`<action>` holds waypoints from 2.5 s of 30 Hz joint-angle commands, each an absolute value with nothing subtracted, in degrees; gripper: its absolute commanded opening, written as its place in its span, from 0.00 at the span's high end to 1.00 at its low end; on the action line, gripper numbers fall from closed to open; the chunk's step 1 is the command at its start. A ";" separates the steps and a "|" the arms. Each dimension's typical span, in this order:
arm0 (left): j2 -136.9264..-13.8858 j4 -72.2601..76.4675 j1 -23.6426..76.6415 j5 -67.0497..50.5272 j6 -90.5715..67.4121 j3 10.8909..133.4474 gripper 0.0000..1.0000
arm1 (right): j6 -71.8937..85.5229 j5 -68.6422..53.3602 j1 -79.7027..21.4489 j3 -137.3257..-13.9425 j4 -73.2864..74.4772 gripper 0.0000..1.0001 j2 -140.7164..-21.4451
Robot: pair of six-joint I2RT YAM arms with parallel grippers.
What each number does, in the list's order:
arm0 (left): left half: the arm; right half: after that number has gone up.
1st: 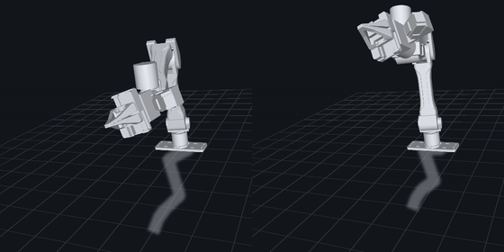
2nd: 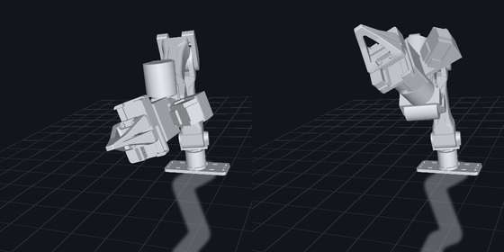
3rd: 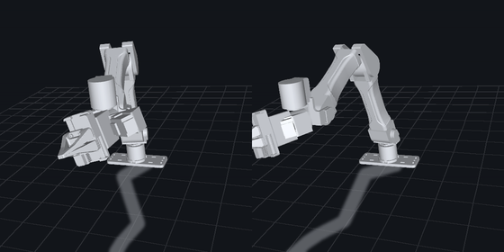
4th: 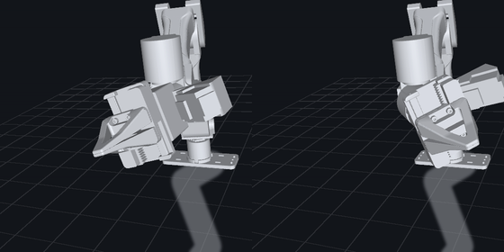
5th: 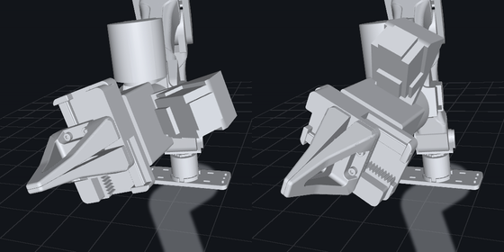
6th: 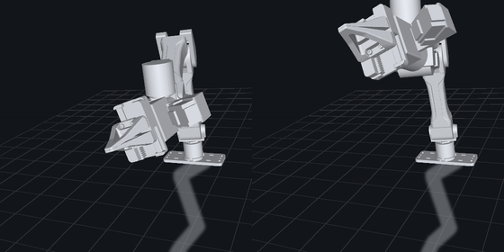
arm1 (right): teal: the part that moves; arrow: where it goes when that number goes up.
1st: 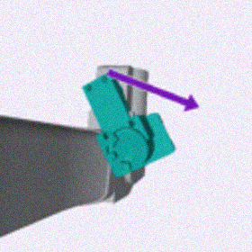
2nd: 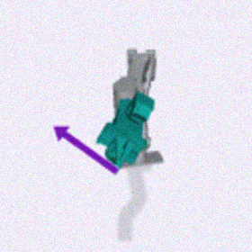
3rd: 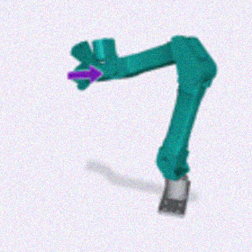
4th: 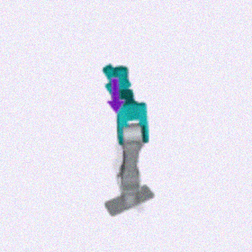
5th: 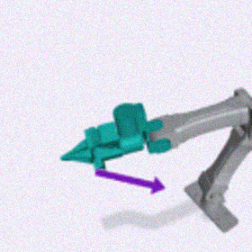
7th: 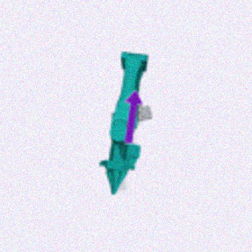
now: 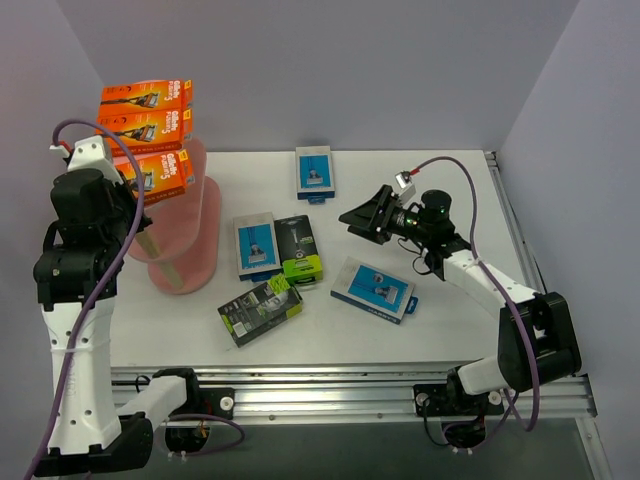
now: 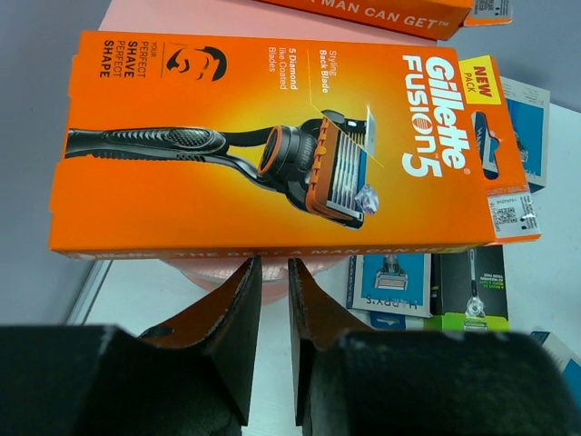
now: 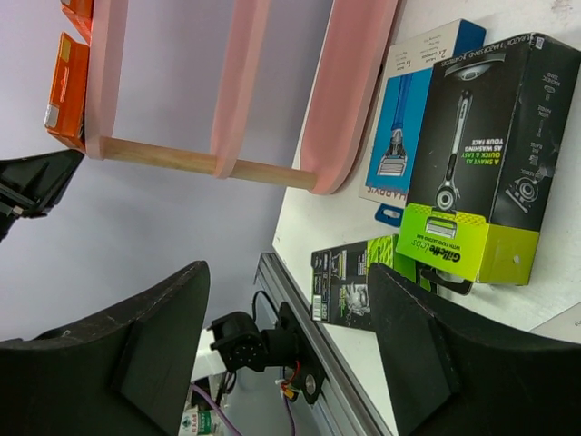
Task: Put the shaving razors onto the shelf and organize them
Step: Place the shaving razor onto shelf
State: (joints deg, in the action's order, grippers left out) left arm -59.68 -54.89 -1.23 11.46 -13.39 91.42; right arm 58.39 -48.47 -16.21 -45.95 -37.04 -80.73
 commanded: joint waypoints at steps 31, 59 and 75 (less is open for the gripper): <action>-62.75 -49.04 -2.11 16.96 -11.52 93.43 0.73 | 56.60 -50.45 -14.77 -45.70 -39.82 0.34 -80.60; -61.70 -49.13 -2.20 23.91 -9.93 92.02 0.73 | 56.51 -50.62 -14.50 -45.88 -39.90 0.34 -81.04; -63.72 -47.29 -2.20 23.47 -10.28 91.58 0.73 | 56.34 -50.62 -14.33 -46.05 -40.08 0.34 -81.47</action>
State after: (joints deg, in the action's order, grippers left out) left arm -63.37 -50.48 -1.67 23.16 -10.70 91.42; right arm 57.19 -48.97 -14.74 -45.41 -37.06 -81.25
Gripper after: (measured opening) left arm 0.266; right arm 0.661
